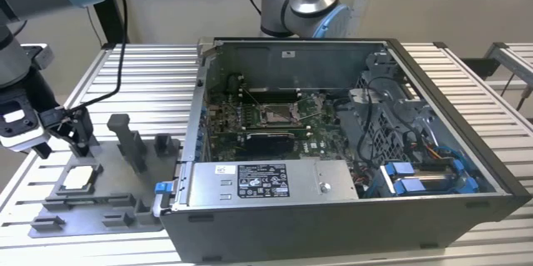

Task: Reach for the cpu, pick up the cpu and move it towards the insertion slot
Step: 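Pick up the cpu and move it towards the insertion slot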

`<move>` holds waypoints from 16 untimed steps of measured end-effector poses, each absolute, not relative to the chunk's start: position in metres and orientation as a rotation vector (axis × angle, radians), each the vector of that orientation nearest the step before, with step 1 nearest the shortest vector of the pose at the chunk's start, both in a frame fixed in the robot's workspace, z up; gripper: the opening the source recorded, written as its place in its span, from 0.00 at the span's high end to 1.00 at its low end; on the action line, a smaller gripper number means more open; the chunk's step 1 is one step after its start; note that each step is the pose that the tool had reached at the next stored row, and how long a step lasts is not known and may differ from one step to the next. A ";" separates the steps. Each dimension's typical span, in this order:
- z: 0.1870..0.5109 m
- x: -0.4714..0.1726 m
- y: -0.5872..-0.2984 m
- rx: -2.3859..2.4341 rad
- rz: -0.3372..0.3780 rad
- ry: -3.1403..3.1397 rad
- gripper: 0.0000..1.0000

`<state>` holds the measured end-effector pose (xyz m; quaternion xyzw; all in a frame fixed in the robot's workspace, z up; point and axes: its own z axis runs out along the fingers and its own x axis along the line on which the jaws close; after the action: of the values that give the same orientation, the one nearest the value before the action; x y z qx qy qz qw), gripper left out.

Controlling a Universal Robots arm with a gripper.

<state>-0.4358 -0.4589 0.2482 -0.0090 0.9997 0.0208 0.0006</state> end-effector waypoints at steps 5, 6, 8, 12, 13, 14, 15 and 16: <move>0.242 -0.436 -0.459 -0.028 0.065 3.140 0.00; 0.241 -0.436 -0.459 -0.028 0.065 3.140 0.00; 0.239 -0.436 -0.459 -0.028 0.065 3.140 0.00; 0.236 -0.436 -0.459 -0.028 0.065 3.140 0.00; 0.235 -0.436 -0.459 -0.028 0.065 3.140 0.00; 0.234 -0.436 -0.459 -0.028 0.065 3.140 0.00; 0.233 -0.436 -0.459 -0.028 0.065 3.140 0.00; 0.232 -0.436 -0.459 -0.028 0.065 3.140 0.00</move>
<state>-0.4358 -0.4590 0.2321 -0.0090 0.9997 0.0207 0.0006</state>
